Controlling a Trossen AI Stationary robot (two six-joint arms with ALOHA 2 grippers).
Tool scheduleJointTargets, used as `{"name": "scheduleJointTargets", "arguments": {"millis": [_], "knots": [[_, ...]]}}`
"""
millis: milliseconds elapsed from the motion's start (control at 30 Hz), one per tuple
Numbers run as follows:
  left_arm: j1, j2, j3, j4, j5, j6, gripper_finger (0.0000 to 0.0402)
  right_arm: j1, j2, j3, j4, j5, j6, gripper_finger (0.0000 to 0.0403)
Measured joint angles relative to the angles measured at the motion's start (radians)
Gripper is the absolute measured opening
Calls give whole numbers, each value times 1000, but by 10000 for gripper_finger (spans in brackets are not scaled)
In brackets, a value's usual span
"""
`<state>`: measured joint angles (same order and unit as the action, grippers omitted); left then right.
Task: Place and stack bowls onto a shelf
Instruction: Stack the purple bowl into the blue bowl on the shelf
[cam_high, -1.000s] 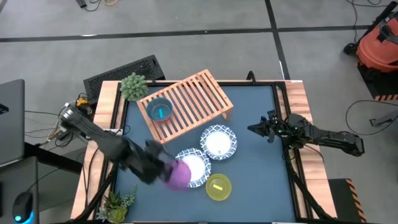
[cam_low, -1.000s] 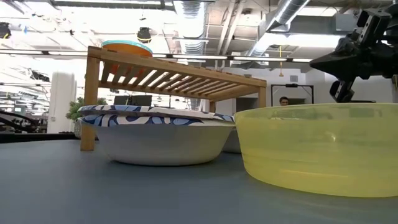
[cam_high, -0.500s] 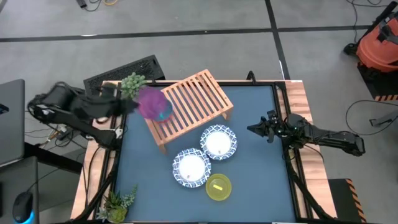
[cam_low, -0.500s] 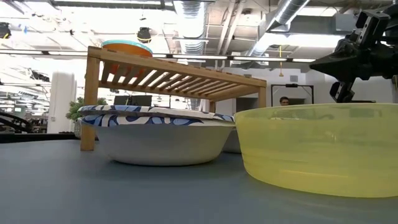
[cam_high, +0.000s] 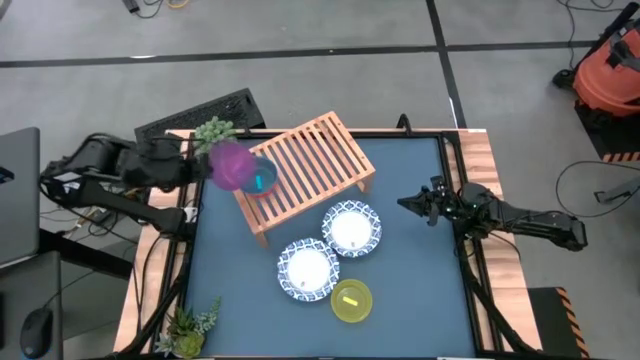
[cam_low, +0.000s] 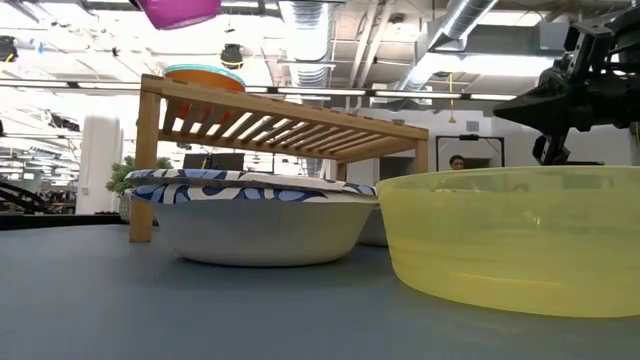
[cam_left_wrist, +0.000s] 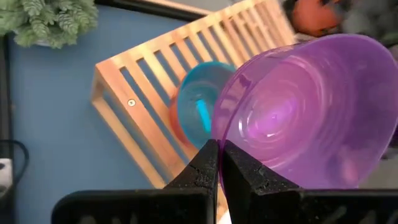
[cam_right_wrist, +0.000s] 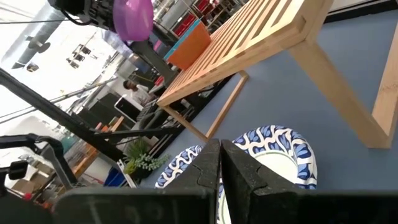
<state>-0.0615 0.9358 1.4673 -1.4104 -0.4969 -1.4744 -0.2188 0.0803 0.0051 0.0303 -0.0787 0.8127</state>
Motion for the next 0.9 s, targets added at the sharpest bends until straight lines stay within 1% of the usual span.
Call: {"name": "scheduleJointTargets", "arguments": {"millis": [167, 533, 800, 900], "knots": [[122, 50, -1, 43, 98, 121, 0, 0, 0, 0, 0, 2, 1, 42], [479, 148, 0, 100, 444, 441, 0, 3, 0, 0, -1, 1, 2, 42], [614, 216, 0, 79, 589, 585, 0, 3, 0, 0, -1, 1, 10, 42], [642, 244, 0, 56, 607, 631, 0, 3, 0, 0, -1, 1, 9, 42]]}}
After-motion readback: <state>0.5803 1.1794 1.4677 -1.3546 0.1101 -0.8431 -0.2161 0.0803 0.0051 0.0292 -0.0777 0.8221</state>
